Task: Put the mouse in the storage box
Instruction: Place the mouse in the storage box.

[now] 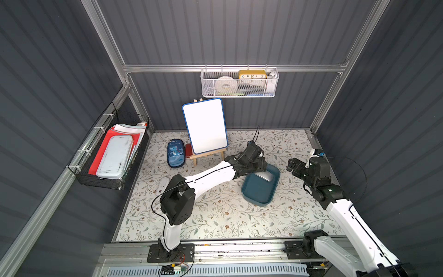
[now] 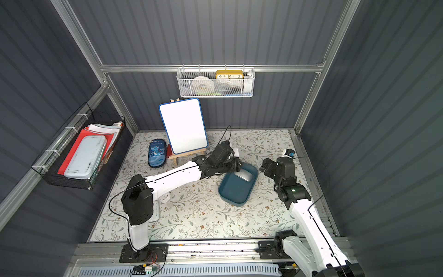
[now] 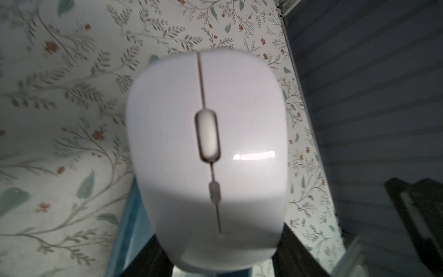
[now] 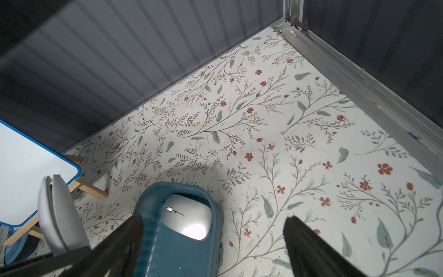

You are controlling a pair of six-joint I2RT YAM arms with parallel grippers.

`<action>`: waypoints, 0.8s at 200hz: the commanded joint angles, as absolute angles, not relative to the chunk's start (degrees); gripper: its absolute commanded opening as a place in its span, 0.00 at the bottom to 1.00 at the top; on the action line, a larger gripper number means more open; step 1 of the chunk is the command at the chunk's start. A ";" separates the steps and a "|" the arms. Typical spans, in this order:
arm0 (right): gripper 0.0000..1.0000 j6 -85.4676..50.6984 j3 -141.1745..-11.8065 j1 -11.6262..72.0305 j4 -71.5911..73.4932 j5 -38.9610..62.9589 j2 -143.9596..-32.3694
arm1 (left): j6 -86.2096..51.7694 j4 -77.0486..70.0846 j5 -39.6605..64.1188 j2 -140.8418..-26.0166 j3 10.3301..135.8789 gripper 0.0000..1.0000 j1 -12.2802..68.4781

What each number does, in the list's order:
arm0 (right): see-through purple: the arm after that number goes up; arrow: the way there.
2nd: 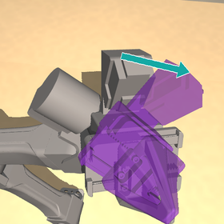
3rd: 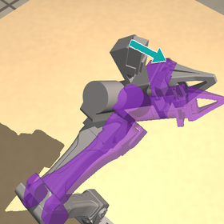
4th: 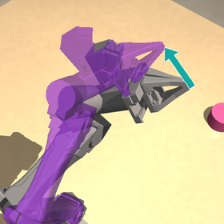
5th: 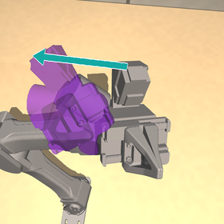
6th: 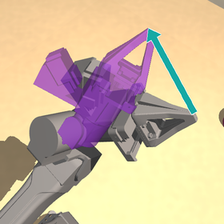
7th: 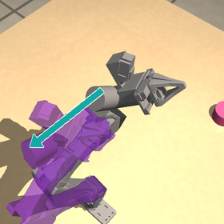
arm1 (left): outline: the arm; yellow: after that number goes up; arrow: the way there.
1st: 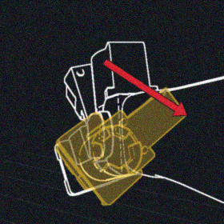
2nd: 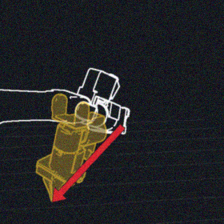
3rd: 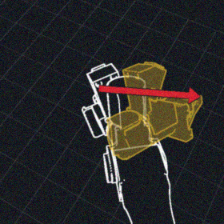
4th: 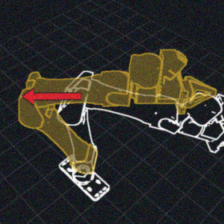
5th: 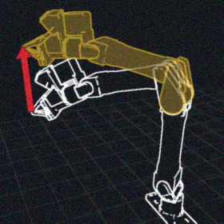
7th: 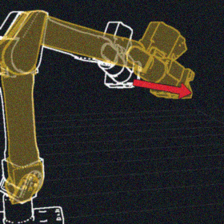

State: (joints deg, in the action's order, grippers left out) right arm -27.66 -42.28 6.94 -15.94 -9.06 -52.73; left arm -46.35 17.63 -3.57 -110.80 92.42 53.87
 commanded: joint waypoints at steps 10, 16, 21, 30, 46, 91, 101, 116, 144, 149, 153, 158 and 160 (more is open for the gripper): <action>0.95 -29.36 -41.64 6.23 -15.26 -8.73 -53.70 | -63.92 14.09 1.96 -110.61 90.97 0.54 54.84; 0.95 -29.43 -41.49 6.08 -15.10 -8.46 -53.81 | -65.51 13.85 2.95 -111.03 90.60 0.54 54.88; 0.95 -29.47 -41.46 5.98 -15.02 -8.29 -53.87 | -66.77 13.53 3.51 -111.19 90.24 0.54 54.90; 0.95 -29.53 -41.41 5.94 -15.11 -8.07 -53.90 | -68.68 12.50 3.47 -111.29 89.32 0.53 55.22; 0.95 -29.44 -41.05 5.81 -14.89 -8.11 -53.62 | -71.89 11.66 2.90 -111.92 87.96 0.53 55.48; 0.95 -29.35 -40.83 5.63 -14.89 -8.55 -53.37 | -77.44 11.06 4.17 -117.61 89.00 0.54 55.37; 0.95 -29.19 -40.65 5.63 -14.86 -8.37 -53.11 | -78.00 10.21 4.26 -119.03 89.71 0.54 55.37; 0.95 -29.19 -40.18 5.63 -14.48 -8.45 -52.77 | -78.16 10.31 4.88 -121.32 91.10 0.53 55.46; 0.95 -29.22 -40.10 5.63 -14.46 -7.90 -52.65 | -80.55 8.92 5.54 -122.70 89.45 0.53 55.55; 0.95 -29.22 -40.08 5.58 -14.36 -7.83 -52.63 | -80.62 8.87 5.46 -122.87 89.31 0.53 55.55; 0.95 -29.24 -40.00 5.62 -14.33 -7.84 -52.56 | -80.60 8.99 5.37 -123.00 89.42 0.53 55.55; 0.95 -29.26 -39.96 5.62 -14.24 -7.77 -52.60 | -80.62 9.51 5.32 -123.32 89.75 0.53 55.55; 0.95 -29.27 -39.96 5.56 -14.19 -7.76 -52.57 | -80.60 9.67 5.18 -123.47 89.96 0.54 55.55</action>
State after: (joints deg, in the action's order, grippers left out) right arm -29.10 -40.66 5.76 -14.90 -8.12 -53.36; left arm -78.63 11.11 4.47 -123.31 89.08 55.27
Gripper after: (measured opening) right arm 0.947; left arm 0.614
